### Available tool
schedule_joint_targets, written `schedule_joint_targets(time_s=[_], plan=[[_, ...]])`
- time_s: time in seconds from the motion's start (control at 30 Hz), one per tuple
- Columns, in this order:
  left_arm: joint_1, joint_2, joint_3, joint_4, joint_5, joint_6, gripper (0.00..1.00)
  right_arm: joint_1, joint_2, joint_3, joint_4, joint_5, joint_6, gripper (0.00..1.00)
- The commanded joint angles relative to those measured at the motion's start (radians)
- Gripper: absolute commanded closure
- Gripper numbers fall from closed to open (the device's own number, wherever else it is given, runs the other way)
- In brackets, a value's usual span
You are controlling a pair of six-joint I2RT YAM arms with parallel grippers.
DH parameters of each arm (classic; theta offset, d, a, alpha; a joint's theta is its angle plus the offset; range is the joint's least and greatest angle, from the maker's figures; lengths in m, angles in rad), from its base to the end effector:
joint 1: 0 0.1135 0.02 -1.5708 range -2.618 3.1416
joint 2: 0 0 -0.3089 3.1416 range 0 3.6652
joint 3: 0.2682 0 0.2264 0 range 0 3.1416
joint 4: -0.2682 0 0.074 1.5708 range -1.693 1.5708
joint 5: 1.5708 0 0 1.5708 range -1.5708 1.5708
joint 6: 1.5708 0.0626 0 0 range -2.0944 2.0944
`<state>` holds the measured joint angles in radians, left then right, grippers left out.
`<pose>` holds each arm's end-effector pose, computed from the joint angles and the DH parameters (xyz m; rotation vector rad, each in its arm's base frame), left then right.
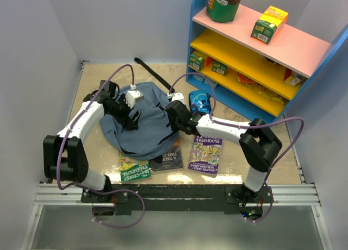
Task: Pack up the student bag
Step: Adjust the student bag at the center of the board.
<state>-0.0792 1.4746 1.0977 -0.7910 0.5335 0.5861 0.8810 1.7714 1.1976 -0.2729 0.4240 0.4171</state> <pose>0.2622 -0.0527 0.2788 0.9752 2.3833 -0.5485 0.2644 0.2800 0.2499 -0.3490 2.2998 0.1332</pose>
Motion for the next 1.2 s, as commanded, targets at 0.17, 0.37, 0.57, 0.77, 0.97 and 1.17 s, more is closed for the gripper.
schedule_joint_targets(time_s=[0.17, 0.37, 0.57, 0.77, 0.97, 1.17], plan=[[-0.157, 0.098, 0.065, 0.182, -0.148, -0.002, 0.00, -0.005, -0.076, -0.088, 0.118, -0.056, 0.023, 0.67], [-0.218, 0.190, 0.136, 0.214, -0.225, -0.002, 0.00, -0.005, -0.090, -0.154, 0.193, -0.094, 0.046, 0.73], [-0.237, 0.265, 0.128, 0.229, -0.256, 0.034, 0.00, -0.004, -0.112, -0.191, 0.268, -0.120, 0.035, 0.75], [-0.240, 0.221, 0.074, 0.332, -0.288, 0.018, 0.01, -0.004, -0.138, -0.182, 0.365, -0.163, 0.005, 0.77], [-0.240, 0.208, 0.194, 0.311, -0.311, -0.071, 0.32, 0.001, -0.170, -0.165, 0.455, -0.231, -0.017, 0.78], [-0.229, 0.178, 0.229, 0.291, -0.319, -0.091, 0.79, 0.055, -0.197, -0.251, 0.511, -0.226, -0.029, 0.79]])
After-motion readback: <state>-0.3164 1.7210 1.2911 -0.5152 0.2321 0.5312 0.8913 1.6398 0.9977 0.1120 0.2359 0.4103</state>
